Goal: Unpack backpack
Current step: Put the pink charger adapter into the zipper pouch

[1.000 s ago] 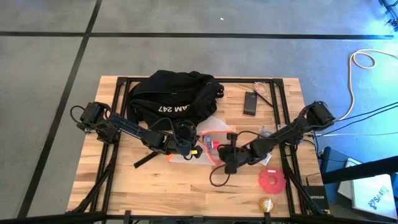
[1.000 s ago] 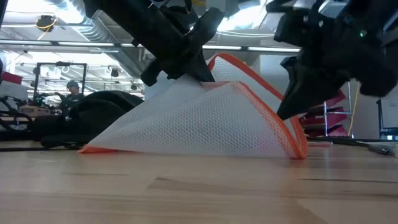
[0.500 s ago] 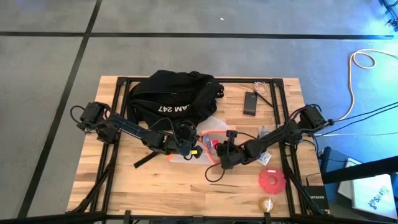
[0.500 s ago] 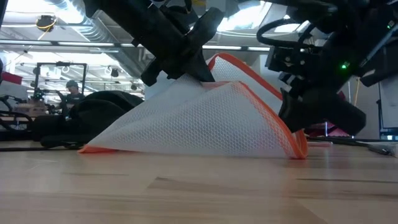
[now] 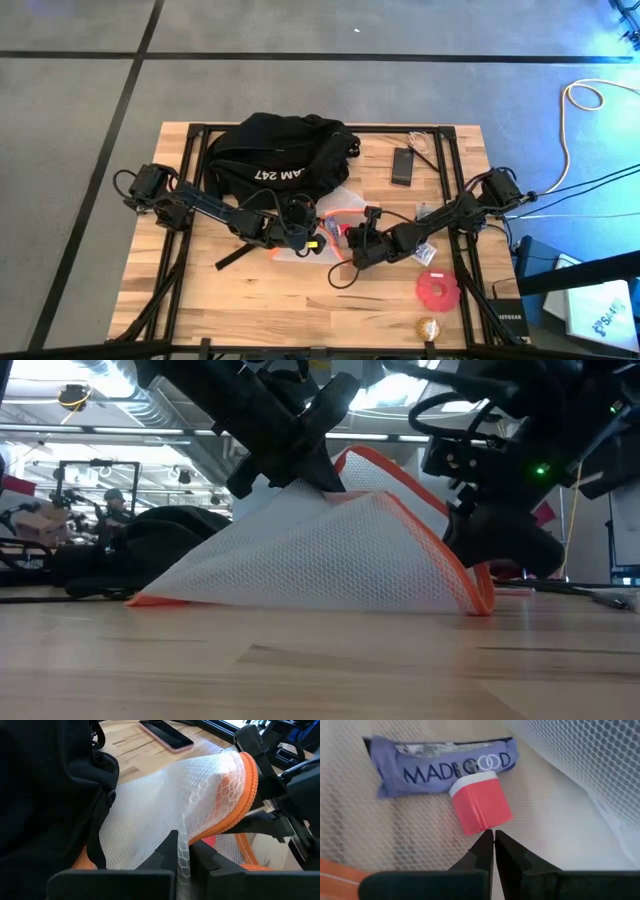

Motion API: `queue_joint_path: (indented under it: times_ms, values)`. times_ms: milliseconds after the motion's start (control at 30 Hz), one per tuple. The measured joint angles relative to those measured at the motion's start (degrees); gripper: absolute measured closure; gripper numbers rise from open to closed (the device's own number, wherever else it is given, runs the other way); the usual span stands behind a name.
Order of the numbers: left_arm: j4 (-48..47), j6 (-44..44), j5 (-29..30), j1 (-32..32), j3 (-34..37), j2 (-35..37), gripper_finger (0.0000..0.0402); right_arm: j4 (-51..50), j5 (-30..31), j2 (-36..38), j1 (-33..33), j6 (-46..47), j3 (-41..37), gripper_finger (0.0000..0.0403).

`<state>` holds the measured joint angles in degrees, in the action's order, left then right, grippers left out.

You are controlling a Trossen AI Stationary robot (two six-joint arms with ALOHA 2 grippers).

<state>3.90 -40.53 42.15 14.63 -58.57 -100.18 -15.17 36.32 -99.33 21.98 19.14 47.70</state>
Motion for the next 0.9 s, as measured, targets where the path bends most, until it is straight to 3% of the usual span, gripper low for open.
queue_joint_path:
  times_ms: [900]
  values:
    - [0.3, 0.0, 0.0, 0.0, 0.0, 0.0, 0.0402, 16.4, -7.4, -3.2, -1.0, -6.9, 0.0, 0.0403]
